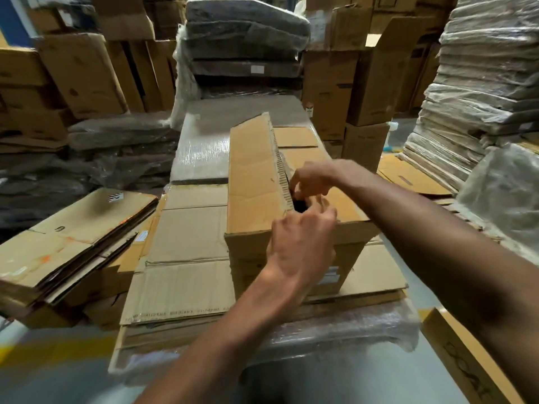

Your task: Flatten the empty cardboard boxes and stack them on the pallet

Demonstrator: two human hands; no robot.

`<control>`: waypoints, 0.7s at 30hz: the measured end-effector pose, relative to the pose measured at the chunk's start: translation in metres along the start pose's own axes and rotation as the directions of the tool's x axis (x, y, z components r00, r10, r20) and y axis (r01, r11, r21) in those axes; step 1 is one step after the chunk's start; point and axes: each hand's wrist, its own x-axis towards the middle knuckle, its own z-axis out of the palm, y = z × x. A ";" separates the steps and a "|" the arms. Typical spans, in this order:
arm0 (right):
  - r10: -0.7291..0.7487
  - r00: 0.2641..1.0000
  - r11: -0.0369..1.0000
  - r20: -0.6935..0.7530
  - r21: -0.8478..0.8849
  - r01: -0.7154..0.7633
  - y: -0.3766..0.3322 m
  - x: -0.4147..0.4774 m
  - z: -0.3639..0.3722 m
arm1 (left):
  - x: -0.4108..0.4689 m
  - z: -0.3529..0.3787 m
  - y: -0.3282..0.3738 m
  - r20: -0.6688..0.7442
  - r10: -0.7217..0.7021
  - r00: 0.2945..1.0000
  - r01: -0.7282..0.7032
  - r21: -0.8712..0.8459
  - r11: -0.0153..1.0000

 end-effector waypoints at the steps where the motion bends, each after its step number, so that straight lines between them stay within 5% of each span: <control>1: -0.030 0.999 0.994 0.044 -0.102 0.035 -0.006 0.005 0.013 | -0.005 -0.005 0.002 0.105 -0.022 0.994 0.019 0.024 1.000; 6: 0.034 0.969 0.981 0.243 -0.193 0.014 -0.003 0.007 0.055 | -0.022 -0.015 -0.002 0.495 -0.048 0.868 0.063 -0.013 0.998; 9: 0.012 0.990 0.988 0.140 -0.151 0.010 0.004 -0.003 0.066 | -0.032 0.002 -0.013 0.702 -0.062 0.709 0.142 -0.056 0.988; 11: -0.024 0.996 0.997 0.082 -0.070 0.029 0.007 -0.017 0.075 | -0.040 0.017 -0.030 0.807 0.043 0.588 0.051 -0.090 0.995; 13: -0.058 0.998 0.998 0.018 -0.008 0.059 0.009 -0.031 0.089 | -0.049 0.033 -0.050 0.816 0.155 0.557 -0.062 -0.144 0.988; 15: -0.083 0.991 0.995 -0.101 0.052 0.088 0.013 -0.041 0.109 | -0.054 0.047 -0.068 0.774 0.192 0.603 -0.070 -0.188 0.980; 18: -0.072 0.949 0.959 -0.308 0.240 0.150 0.012 -0.057 0.140 | -0.057 0.065 -0.083 0.599 0.137 0.789 -0.020 -0.197 0.980; 21: -0.075 0.895 0.960 -0.439 0.210 0.183 0.007 -0.067 0.164 | -0.055 0.080 -0.089 0.385 0.116 0.916 -0.067 -0.138 0.988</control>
